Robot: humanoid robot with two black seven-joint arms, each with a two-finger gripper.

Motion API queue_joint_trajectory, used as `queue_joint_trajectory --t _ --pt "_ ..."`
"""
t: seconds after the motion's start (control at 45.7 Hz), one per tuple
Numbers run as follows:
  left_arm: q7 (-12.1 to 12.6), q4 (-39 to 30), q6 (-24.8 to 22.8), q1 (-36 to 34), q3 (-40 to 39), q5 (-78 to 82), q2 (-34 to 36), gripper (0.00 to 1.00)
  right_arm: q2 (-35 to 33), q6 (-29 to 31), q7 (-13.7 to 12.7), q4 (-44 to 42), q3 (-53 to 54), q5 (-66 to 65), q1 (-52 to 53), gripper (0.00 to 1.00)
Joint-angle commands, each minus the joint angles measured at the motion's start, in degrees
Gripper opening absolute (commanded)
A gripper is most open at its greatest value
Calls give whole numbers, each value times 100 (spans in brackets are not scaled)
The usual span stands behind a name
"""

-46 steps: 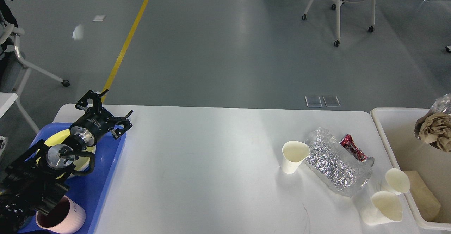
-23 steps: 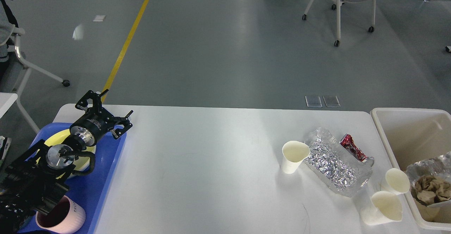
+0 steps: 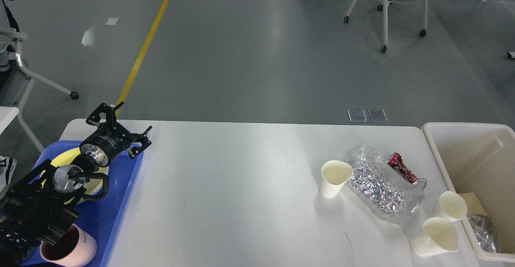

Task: Tidy desktop
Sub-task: 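Raise the right gripper out of the bin and swing back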

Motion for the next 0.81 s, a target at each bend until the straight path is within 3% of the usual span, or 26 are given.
queue_joint_trajectory --t 0.0,0.219,0.328,0.416,0.635,0.788 --pt "0 0 0 0 0 0 0 100 264 358 -10 25 -32 -161 702 100" --pt "0 0 0 0 0 0 0 100 773 1588 -10 192 -23 -969 2179 100" --pt "0 0 0 0 0 0 0 100 975 1993 -2 718 -23 -1163 2987 100" --pt "0 0 0 0 0 0 0 100 967 2134 -1 1867 -41 -1295 3795 100" --pt "0 0 0 0 0 0 0 100 747 2160 -1 6051 -542 -1787 6178 100" --pt "0 0 0 0 0 0 0 100 852 2195 -19 7846 -682 -1875 6873 100"
